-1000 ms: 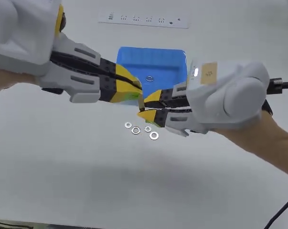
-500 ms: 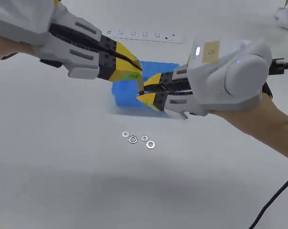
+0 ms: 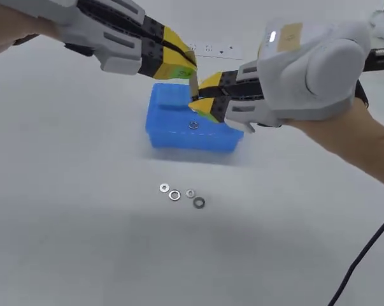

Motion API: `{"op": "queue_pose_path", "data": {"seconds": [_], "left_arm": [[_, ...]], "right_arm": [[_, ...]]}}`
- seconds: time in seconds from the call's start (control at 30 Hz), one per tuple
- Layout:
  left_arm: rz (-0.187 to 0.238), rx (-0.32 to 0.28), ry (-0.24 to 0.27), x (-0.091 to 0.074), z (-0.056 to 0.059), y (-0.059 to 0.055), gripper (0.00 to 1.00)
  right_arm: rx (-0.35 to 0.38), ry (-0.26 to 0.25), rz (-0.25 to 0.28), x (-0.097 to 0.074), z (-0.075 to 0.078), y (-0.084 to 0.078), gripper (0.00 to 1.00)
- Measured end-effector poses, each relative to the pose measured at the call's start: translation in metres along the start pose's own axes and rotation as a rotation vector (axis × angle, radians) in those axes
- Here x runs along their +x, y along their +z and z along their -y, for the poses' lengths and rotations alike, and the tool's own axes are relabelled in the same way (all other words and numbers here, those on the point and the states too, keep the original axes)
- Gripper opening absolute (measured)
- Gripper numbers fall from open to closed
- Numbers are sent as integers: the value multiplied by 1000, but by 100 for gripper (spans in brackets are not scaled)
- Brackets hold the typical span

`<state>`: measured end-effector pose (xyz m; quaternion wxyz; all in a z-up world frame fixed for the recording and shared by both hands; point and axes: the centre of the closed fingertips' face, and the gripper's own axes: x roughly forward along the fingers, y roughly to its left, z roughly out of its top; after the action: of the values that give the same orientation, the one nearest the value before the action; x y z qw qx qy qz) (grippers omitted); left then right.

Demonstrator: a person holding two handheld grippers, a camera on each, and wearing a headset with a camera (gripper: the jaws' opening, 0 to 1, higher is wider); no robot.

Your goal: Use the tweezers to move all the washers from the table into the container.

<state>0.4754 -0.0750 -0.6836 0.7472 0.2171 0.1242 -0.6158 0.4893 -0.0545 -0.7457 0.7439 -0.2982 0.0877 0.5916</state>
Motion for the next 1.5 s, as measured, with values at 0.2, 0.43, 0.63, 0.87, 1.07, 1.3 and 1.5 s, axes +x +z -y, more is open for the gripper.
{"op": "queue_pose_path", "data": {"seconds": [0.2, 0.43, 0.63, 0.87, 1.07, 1.3, 1.5], "left_arm": [[-10, -13, 6, 15, -22, -20, 6], [-48, -45, -1, 33, -37, -50, 6], [-43, -106, 1, 47, -46, -75, 6], [-55, -135, -2, 56, -48, -92, 6], [-68, -139, 1, 58, -50, -97, 6], [-74, -149, 7, 59, -51, -97, 6], [-76, -139, 0, 58, -46, -91, 6]], "right_arm": [[12, -2, -27, 17, 17, -22, 10], [51, 28, -48, 40, 23, -50, 10], [77, 58, -87, 58, 23, -76, 10], [102, 75, -116, 67, 19, -93, 10], [122, 70, -120, 71, 20, -97, 10], [126, 64, -128, 70, 20, -99, 10], [102, 68, -138, 69, 18, -96, 11]]}}
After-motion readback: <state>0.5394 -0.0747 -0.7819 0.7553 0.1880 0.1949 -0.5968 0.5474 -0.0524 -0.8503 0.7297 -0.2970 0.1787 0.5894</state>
